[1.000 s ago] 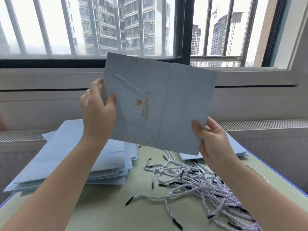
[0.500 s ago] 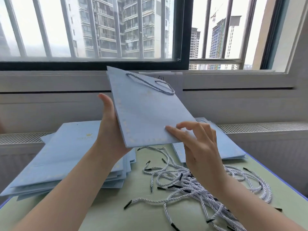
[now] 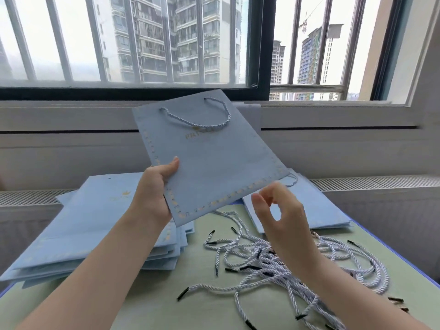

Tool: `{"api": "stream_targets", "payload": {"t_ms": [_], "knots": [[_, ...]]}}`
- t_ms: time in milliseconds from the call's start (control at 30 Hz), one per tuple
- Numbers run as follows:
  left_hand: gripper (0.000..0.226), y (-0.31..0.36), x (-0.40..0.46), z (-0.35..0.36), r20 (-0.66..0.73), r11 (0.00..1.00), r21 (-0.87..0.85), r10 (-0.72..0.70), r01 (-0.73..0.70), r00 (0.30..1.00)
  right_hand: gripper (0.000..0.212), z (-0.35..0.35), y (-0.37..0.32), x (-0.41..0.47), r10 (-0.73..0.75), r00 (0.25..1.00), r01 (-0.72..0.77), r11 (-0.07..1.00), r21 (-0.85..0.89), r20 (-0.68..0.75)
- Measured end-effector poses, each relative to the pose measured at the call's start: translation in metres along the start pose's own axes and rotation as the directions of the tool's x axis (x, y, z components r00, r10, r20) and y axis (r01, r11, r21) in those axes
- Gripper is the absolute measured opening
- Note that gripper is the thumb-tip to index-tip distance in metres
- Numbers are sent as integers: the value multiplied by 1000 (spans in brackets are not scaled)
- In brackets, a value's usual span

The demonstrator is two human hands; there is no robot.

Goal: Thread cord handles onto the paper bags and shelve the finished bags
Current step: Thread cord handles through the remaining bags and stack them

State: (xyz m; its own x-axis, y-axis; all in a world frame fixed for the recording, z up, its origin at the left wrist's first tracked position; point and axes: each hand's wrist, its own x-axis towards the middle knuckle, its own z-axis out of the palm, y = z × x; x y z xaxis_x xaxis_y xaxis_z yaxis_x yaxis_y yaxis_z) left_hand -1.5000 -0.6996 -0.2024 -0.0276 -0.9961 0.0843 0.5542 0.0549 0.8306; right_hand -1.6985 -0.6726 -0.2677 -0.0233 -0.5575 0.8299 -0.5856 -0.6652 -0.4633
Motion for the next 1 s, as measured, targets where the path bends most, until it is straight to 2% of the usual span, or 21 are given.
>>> {"api": "stream_targets", "payload": {"t_ms": [67,133,200,233,333,433,567,700,767,800,833,900,933,967,1000], "knots": [[17,-2,1,0,5,999,-49,-6,7,1000,57,0,-6,3,251,946,-288,940,181,205],[16,-4,1,2,33,998,-67,-8,10,999,51,-1,-7,5,419,796,-566,772,290,437],[17,-8,1,3,75,999,-34,4,-1,997,50,1,-8,5,453,647,-745,548,381,613],[23,-11,0,3,101,1000,-5,5,-5,995,48,2,-9,4,454,606,-788,453,417,653],[40,-17,1,3,181,996,87,-37,21,983,34,4,-13,4,484,560,-819,202,536,673],[30,-18,3,2,222,988,153,-72,38,972,26,2,-14,8,526,570,-766,65,639,631],[17,-23,11,-4,147,928,368,-114,53,983,21,3,-16,8,614,555,-729,35,684,560],[11,-26,12,-2,124,809,588,-126,30,984,12,2,-17,9,727,558,-652,83,754,402],[11,-25,12,0,110,694,719,-88,-18,990,15,0,-20,10,759,564,-613,122,781,325],[14,-24,12,0,116,599,799,-58,-58,992,16,0,-20,10,774,562,-600,137,788,293],[18,-24,12,-1,133,464,879,-26,-106,991,17,-1,-20,10,788,554,-593,148,791,268],[26,-25,14,-5,167,82,982,24,-168,986,19,-1,-17,10,808,536,-605,167,778,243],[30,-25,14,-8,164,-109,981,58,-157,985,19,-1,-14,10,817,525,-624,180,761,237],[32,-26,14,-10,158,-260,957,104,-126,982,18,-1,-12,10,828,511,-645,189,741,233],[33,-27,14,-13,143,-371,925,143,-81,979,16,-1,-8,10,839,494,-659,189,728,229]]}}
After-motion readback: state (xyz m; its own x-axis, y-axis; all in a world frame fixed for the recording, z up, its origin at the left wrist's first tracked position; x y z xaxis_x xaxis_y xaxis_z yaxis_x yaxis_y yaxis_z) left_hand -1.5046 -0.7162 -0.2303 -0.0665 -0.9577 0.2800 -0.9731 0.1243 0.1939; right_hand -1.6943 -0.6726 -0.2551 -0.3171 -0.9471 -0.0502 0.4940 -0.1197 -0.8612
